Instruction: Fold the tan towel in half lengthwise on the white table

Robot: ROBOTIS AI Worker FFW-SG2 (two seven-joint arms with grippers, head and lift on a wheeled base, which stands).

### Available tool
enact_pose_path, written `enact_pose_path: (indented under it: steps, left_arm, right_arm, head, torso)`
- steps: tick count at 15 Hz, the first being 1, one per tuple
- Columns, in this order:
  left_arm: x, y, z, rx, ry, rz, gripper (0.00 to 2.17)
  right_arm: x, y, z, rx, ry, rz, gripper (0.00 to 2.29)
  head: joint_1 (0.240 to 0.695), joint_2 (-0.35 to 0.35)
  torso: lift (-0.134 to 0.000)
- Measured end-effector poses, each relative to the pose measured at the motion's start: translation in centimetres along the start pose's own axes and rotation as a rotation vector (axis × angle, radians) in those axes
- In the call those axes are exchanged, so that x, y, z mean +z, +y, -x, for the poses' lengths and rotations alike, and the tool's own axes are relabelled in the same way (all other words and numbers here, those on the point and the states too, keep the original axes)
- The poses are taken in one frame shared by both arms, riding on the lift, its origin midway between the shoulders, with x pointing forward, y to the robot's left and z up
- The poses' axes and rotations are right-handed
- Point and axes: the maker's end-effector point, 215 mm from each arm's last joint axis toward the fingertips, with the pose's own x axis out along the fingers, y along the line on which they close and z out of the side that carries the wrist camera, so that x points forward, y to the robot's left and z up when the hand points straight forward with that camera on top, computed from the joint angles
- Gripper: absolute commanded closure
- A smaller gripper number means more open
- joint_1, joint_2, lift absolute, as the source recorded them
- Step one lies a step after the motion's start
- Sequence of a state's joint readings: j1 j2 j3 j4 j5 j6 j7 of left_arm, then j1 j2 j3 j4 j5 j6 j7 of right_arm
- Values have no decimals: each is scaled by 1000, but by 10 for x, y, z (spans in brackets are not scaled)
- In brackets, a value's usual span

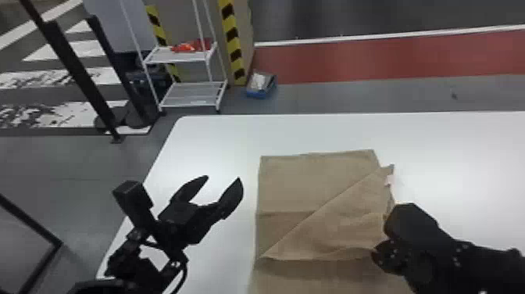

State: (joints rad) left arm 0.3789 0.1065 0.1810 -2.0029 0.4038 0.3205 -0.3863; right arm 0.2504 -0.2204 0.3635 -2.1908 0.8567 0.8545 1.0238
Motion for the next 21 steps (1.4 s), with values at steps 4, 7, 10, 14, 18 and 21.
enact_pose_path:
  steps: [4,7,10,14,18,21]
  left_arm:
    - [-14,6,-25,-38,120,35,90]
    - [-19,24,-41,-5,193,9,103]
    - [-23,31,-68,10,245,-44,107]
    - [-41,26,-114,22,318,-120,147]
    - [-52,21,-157,30,354,-176,211]
    - [-60,20,-181,30,378,-211,215]
  right_arm:
    - [13,-22,29,-16,-67,-26,2044]
    - [13,-38,46,-5,-87,-38,2044]
    - [-5,-53,56,-8,-65,-67,2044]
    - [-26,-66,68,-22,-43,-100,2044]
    - [-42,-77,79,-37,-29,-120,2044]
    - [-48,-81,83,-39,-22,-132,2044]
  head:
    - [695,139]
    - [695,127]
    - [695,98]
    - [695,37]
    - [695,-18]
    - [695,-43]
  torso:
    - [-98]
    - [-98]
    - [-98]
    - [-98]
    - [-98]
    - [-98]
